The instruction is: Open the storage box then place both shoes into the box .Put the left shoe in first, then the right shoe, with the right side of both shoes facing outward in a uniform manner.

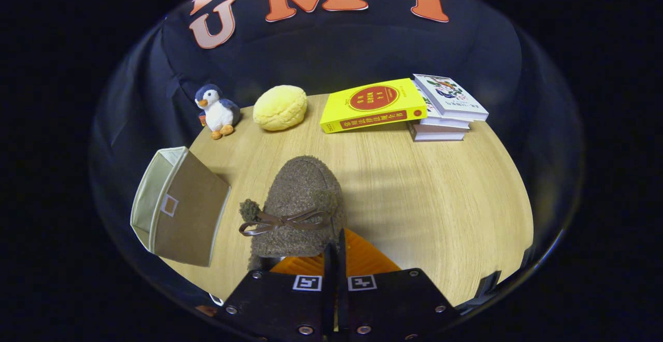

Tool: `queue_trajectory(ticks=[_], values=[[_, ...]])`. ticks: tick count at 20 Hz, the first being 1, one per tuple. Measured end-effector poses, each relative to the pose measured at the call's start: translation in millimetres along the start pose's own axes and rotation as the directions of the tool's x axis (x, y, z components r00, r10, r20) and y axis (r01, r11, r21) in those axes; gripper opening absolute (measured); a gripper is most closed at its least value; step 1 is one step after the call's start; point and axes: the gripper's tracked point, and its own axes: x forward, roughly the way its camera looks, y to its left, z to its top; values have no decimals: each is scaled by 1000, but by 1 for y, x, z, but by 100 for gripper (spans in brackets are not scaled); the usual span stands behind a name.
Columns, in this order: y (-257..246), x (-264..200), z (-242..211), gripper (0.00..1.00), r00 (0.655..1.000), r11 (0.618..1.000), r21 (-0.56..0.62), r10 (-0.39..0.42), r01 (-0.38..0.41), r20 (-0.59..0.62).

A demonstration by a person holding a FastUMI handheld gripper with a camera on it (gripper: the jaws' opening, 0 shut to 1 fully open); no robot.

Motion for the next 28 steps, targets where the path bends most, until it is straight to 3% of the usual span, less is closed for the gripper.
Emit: queue_trajectory(ticks=[10, 17, 28], values=[[151, -39, 30, 4, 998, 998, 17, 66, -66, -19], [262, -33, 37, 4, 988, 989, 19, 145, -144, -57], [310, 31, -13, 5, 983, 998, -13, 66, -69, -171]])
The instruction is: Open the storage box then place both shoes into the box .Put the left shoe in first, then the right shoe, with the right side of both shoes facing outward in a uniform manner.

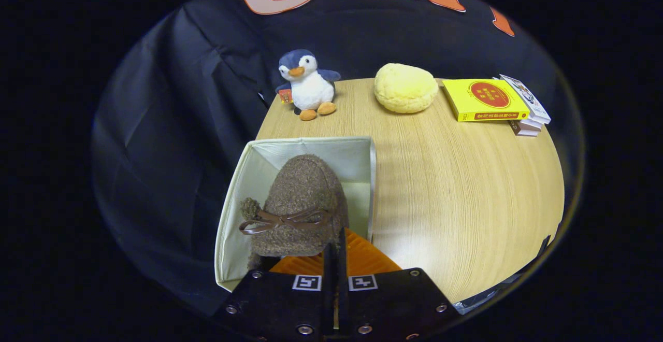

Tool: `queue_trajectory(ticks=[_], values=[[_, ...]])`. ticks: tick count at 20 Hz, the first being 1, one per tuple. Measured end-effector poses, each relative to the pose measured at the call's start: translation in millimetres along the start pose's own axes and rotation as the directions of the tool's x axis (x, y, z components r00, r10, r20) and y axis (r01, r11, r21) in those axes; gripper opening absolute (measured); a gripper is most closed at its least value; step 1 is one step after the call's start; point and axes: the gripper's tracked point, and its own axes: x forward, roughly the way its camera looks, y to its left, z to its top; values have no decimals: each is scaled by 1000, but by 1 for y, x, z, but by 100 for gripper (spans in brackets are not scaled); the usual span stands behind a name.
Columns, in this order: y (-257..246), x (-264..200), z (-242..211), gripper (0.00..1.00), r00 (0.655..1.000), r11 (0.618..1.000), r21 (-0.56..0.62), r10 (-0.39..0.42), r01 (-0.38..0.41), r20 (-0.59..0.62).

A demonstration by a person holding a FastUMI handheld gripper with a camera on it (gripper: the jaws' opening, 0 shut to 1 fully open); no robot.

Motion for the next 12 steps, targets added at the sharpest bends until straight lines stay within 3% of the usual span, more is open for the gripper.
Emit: queue_trajectory(ticks=[4, 7, 12], values=[[10, -4, -7, 18, 999, 999, 4, 38, -38, -29], [15, -21, 2, 24, 993, 993, 25, 117, -117, -1], [-13, -67, 39, 35, 973, 982, -9, 188, -189, 134]])
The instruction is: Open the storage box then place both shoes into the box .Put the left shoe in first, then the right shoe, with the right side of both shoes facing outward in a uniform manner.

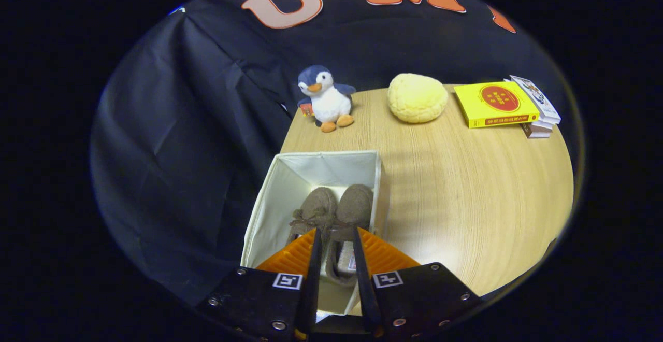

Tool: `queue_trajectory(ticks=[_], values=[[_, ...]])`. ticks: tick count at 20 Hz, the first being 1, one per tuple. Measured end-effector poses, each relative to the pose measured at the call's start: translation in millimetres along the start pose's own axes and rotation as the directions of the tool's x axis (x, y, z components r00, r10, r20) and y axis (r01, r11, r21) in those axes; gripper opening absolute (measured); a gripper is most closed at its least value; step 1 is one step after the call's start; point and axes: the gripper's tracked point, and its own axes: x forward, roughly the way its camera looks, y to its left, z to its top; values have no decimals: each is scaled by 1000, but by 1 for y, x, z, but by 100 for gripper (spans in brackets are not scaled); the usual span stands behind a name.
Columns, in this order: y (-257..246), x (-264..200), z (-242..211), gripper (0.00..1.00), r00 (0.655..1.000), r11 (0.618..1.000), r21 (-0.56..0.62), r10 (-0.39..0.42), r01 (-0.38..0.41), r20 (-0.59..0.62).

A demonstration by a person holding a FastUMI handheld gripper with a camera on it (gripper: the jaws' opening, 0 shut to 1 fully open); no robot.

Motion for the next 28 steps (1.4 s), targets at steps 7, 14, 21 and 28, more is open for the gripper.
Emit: queue_trajectory(ticks=[7, 14, 21, 28], values=[[-62, -76, 78, 64, 958, 998, -67, 36, -17, 283], [-139, -160, 135, 91, 862, 991, -123, 10, 61, 506], [-187, -254, 191, 97, 684, 975, -162, 13, 153, 729], [-226, -280, 193, 97, 598, 962, -131, -39, 239, 801]])
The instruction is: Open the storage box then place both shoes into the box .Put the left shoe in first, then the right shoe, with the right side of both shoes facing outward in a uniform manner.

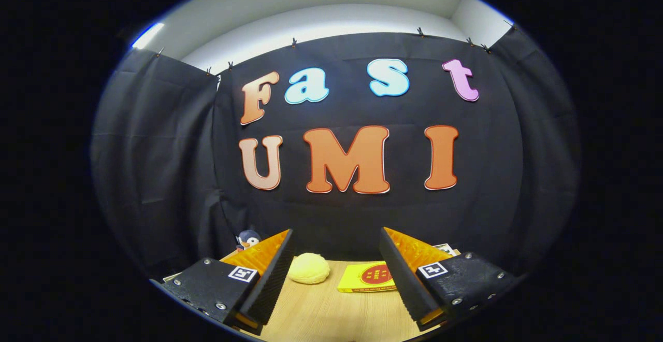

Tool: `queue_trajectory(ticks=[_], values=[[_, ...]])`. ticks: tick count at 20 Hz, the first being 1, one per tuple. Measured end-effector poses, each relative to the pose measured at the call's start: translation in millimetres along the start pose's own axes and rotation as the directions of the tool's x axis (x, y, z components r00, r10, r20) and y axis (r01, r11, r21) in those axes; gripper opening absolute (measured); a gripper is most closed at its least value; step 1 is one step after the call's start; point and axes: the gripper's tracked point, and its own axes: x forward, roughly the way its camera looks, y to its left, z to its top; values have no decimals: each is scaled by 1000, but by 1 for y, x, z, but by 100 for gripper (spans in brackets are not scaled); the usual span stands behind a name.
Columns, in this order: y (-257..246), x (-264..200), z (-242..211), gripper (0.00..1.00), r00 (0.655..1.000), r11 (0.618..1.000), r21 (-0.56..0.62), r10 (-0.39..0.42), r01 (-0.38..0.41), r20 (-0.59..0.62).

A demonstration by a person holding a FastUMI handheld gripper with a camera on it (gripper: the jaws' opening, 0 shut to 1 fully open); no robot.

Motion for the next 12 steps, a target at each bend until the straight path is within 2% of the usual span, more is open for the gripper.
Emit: queue_trajectory(ticks=[5, 12], values=[[-19, -8, 4, 97, 998, 998, -22, -49, 50, 50], [-17, -12, 10, 97, 994, 996, -61, -53, 59, 97]])
